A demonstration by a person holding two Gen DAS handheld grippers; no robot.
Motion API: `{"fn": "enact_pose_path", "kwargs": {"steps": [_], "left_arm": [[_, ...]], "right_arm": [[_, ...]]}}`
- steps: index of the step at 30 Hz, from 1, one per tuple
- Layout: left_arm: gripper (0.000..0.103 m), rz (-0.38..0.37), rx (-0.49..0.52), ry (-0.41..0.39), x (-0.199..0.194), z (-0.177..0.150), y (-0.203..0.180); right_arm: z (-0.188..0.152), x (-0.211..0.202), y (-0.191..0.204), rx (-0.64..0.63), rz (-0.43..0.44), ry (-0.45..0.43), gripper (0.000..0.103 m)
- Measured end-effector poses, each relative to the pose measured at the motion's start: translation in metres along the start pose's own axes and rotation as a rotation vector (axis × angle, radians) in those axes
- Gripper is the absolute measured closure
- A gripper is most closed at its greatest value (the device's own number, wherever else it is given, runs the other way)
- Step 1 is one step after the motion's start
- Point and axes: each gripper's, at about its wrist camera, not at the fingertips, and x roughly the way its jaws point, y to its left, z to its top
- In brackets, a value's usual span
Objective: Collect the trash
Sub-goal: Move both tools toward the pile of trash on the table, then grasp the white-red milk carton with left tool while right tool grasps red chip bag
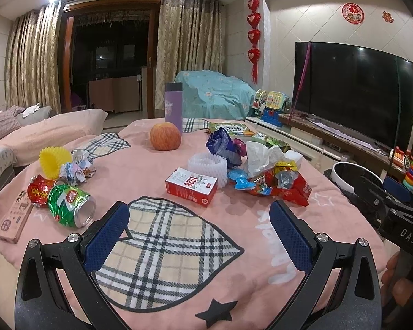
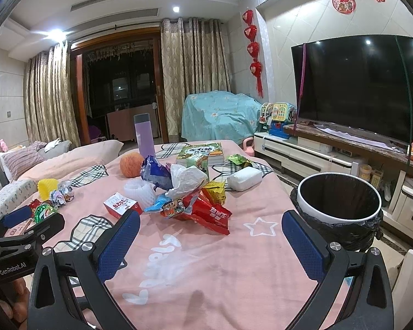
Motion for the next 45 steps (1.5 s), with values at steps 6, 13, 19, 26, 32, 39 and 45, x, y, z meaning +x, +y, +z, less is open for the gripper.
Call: {"fn": "enact_pose_path", "kwargs": {"steps": [6,13,19,26,32,39,45], "left_arm": [[0.0,-0.005,0.0,0.03,0.011,-0.001,0.0],[0.0,-0.018,-0.019,0.103,0.04,0.001,0.001],[0.0,0.008,-0.042,0.18,0.078,0.009,0.004],[0.0,0.034,-0.074,0.287,0.129,0.014,0.001],[0.0,0.066,-0.098,0.35,0.168,0.018,0.0],[0.0,0.085,-0.145,0.453,0.217,0.02,-0.004],[0.0,0.085,-0.169,0.479,0.23,0.019,-0.004]], "right_arm": [[-0.001,0.01,-0.004,0.012,0.007,0.014,0.0],[0.002,0.024,-0.009,0.003,0.009,0.035,0.0],[0.005,0.049,-0.015,-0.001,0.04,0.08,0.0],[0.002,0.081,-0.021,0.017,0.074,0.193,0.0],[0.0,0.105,-0.026,0.014,0.084,0.26,0.0],[-0.002,0.128,-0.029,0.011,0.092,0.311,0.0],[-0.003,0.154,-0.031,0.018,0.11,0.372,0.0]]}}
